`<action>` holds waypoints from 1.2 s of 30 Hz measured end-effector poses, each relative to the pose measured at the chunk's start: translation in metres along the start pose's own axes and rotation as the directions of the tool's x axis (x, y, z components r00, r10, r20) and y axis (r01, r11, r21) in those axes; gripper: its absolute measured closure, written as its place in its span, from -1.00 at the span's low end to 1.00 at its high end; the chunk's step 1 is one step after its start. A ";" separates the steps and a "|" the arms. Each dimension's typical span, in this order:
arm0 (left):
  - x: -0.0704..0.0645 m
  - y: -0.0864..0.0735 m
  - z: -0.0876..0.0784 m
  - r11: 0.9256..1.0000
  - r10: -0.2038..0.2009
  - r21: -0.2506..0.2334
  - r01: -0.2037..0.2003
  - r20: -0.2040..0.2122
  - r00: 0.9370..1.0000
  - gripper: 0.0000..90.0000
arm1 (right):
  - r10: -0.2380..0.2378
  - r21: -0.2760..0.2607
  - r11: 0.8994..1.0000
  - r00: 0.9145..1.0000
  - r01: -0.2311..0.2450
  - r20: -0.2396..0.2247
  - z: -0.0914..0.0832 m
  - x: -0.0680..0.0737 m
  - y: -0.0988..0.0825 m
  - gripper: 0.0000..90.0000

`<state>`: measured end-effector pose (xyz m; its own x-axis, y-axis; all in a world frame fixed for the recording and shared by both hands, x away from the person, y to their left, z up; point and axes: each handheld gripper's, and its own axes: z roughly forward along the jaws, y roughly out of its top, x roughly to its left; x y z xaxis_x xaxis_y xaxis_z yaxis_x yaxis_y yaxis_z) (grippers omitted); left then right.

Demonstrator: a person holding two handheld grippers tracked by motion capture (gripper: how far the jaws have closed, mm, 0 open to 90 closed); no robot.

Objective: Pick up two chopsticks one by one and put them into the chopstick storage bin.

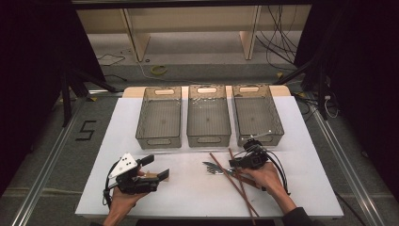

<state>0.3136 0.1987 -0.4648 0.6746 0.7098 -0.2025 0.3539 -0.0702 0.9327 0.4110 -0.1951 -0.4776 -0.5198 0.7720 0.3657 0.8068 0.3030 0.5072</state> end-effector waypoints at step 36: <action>-0.025 0.007 0.032 0.993 -0.060 0.107 0.046 0.135 0.989 -0.63 | -0.137 -0.229 0.966 0.988 0.116 -0.076 -0.037 0.052 0.050 0.86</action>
<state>0.3203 0.1579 -0.4625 0.7334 0.6115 -0.2971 0.4520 -0.1121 0.8850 0.4137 -0.1607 -0.4043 -0.6450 0.6789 0.3508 0.6550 0.2548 0.7113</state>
